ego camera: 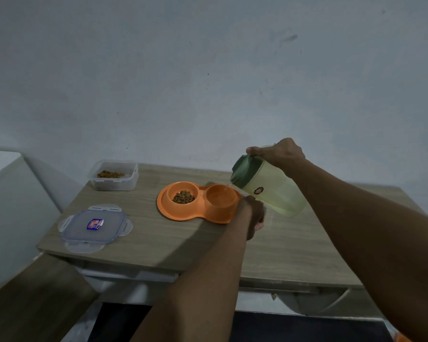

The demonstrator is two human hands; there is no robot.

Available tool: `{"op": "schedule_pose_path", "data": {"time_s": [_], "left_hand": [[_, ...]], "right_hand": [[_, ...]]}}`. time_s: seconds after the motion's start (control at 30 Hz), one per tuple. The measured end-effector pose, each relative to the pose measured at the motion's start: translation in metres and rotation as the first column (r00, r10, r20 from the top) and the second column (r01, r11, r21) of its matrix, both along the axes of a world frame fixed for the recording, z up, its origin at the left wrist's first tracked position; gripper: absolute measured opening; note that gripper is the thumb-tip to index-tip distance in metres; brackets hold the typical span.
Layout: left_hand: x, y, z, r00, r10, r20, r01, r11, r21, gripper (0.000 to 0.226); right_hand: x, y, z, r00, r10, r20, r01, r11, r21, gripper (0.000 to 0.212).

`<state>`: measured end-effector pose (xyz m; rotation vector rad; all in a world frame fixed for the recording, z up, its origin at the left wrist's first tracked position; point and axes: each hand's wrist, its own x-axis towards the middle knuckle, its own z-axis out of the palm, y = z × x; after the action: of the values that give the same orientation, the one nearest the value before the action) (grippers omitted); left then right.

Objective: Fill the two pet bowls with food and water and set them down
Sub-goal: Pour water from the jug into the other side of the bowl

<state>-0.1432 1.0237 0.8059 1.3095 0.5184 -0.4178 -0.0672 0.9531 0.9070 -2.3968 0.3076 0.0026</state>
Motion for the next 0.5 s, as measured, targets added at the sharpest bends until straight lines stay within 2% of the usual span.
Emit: {"op": "schedule_pose_path", "data": {"time_s": [0.07, 0.13, 0.23, 0.3, 0.43, 0.5], "left_hand": [[-0.002, 0.005, 0.000, 1.000, -0.001, -0.019, 0.002, 0.999, 0.043, 0.022], [0.001, 0.005, 0.001, 0.999, -0.015, 0.048, 0.011, 0.996, 0.083, 0.034], [0.001, 0.008, 0.003, 0.994, -0.013, 0.106, 0.002, 0.995, 0.100, 0.032], [0.006, 0.012, 0.009, 0.989, 0.030, 0.147, -0.040, 0.997, 0.071, 0.032], [0.018, 0.018, 0.029, 0.973, 0.165, 0.163, -0.155, 0.985, -0.070, 0.018], [0.024, 0.016, 0.041, 0.965, 0.160, 0.209, -0.135, 0.983, -0.128, 0.012]], "right_hand": [[-0.001, -0.006, -0.003, 0.999, -0.047, -0.018, 0.048, 0.996, 0.070, 0.078], [-0.002, -0.014, -0.007, 0.994, -0.091, -0.051, 0.099, 0.979, 0.178, 0.083], [-0.005, -0.026, -0.017, 0.983, -0.150, -0.104, 0.178, 0.908, 0.380, 0.085], [-0.008, -0.035, -0.025, 0.974, -0.181, -0.134, 0.224, 0.846, 0.484, 0.086], [-0.013, -0.055, -0.043, 0.953, -0.236, -0.192, 0.303, 0.702, 0.644, 0.069], [-0.013, -0.063, -0.051, 0.940, -0.257, -0.222, 0.337, 0.622, 0.707, 0.064]]}}
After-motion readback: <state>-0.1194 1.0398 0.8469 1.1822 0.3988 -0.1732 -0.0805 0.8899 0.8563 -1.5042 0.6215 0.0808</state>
